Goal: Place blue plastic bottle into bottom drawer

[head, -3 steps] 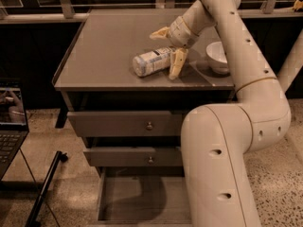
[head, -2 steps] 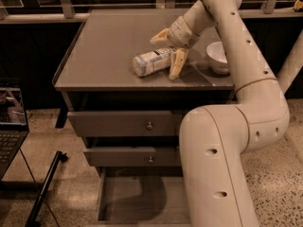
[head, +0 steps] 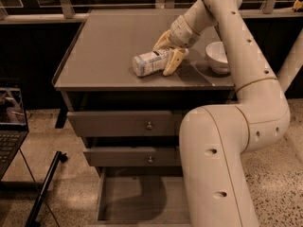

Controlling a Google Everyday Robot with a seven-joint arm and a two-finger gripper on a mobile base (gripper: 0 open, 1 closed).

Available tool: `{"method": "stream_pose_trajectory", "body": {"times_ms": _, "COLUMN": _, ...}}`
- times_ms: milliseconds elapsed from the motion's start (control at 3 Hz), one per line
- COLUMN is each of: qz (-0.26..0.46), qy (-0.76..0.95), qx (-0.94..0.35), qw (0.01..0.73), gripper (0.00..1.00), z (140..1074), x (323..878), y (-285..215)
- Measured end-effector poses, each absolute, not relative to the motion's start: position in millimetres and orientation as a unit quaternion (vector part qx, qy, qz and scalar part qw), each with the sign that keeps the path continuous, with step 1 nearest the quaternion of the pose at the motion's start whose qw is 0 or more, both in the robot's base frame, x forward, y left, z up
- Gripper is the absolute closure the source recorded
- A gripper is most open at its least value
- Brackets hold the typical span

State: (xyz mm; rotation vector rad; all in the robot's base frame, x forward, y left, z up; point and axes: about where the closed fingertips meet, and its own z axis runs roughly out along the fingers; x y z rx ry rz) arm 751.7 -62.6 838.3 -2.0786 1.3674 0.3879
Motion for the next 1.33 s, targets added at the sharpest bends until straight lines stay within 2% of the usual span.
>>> {"method": "stream_pose_trajectory", "body": {"times_ms": 333, "qz": 0.147, "qy": 0.517, "qx": -0.786, "qw": 0.307, "gripper": 0.89, "z": 838.3, "x": 751.7, "y": -62.6}}
{"method": "stream_pose_trajectory", "body": {"times_ms": 667, "qz": 0.147, "qy": 0.517, "qx": -0.786, "qw": 0.307, "gripper": 1.0, "z": 838.3, "x": 751.7, "y": -62.6}}
{"method": "stream_pose_trajectory", "body": {"times_ms": 1333, "qz": 0.129, "qy": 0.518, "qx": -0.78, "qw": 0.326, "gripper": 1.0, "z": 870.6, "x": 754.5, "y": -52.9}}
